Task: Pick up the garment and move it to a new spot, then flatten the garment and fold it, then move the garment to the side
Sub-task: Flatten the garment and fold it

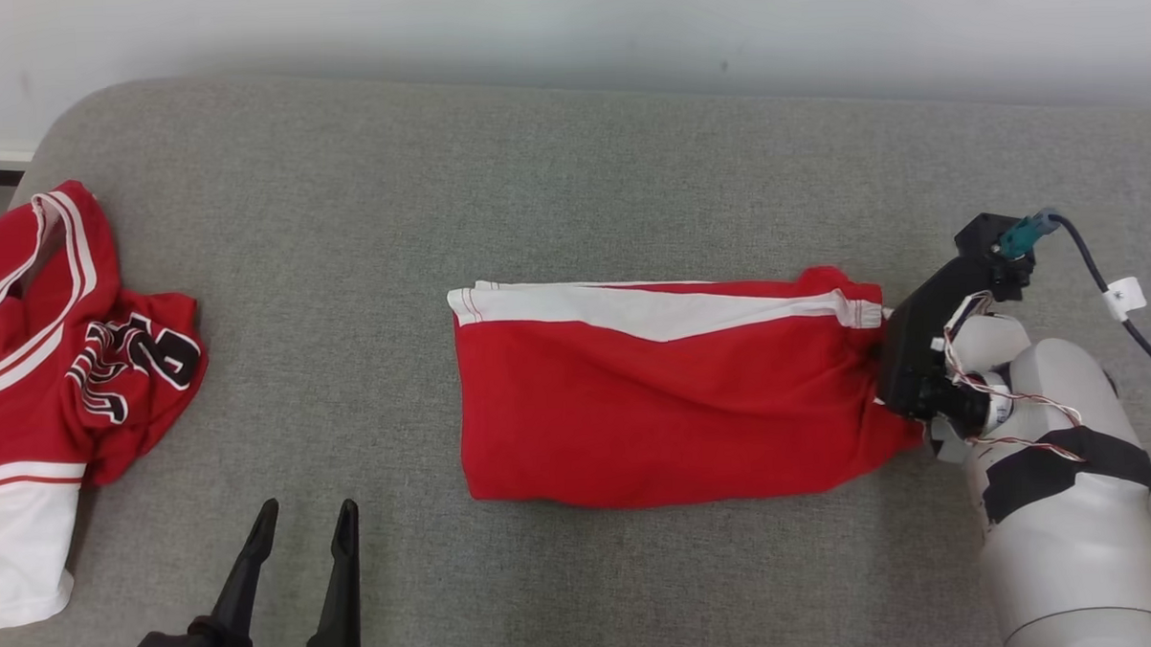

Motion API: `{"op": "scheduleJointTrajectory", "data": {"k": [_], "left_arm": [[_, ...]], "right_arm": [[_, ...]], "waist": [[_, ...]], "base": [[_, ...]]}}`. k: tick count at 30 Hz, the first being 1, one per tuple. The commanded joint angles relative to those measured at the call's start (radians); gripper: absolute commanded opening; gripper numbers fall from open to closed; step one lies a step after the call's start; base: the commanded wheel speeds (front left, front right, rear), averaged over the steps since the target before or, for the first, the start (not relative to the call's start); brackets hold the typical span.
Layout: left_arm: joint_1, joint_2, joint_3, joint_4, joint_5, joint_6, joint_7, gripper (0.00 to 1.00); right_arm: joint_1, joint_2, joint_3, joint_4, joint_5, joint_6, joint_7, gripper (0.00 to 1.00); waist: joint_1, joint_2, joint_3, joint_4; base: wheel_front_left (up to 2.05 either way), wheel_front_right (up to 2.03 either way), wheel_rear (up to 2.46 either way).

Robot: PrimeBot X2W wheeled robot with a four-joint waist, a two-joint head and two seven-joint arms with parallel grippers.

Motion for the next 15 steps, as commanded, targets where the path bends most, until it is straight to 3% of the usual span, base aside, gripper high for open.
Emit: {"op": "scheduleJointTrajectory", "data": {"k": [1, 9, 15], "left_arm": [[0.002, 0.006, 0.006, 0.0, -0.01, 0.007, -0.002, 1.0], [0.002, 0.005, 0.005, 0.0, -0.013, 0.007, -0.006, 1.0], [0.004, 0.012, 0.009, -0.006, -0.007, 0.012, -0.008, 1.0]], "right_arm": [[0.029, -0.016, -0.038, -0.013, -0.049, -0.005, -0.002, 0.0], [0.058, -0.07, -0.158, -0.146, -0.181, -0.004, 0.021, 0.0], [0.083, -0.104, -0.187, -0.235, -0.24, -0.004, 0.04, 0.0]], "waist": [[0.0, 0.0, -0.011, -0.012], [0.0, 0.0, -0.036, -0.035], [0.0, 0.0, -0.045, -0.042]], "base": [[0.0, 0.0, 0.0], [0.0, 0.0, 0.0], [0.0, 0.0, 0.0]]}}
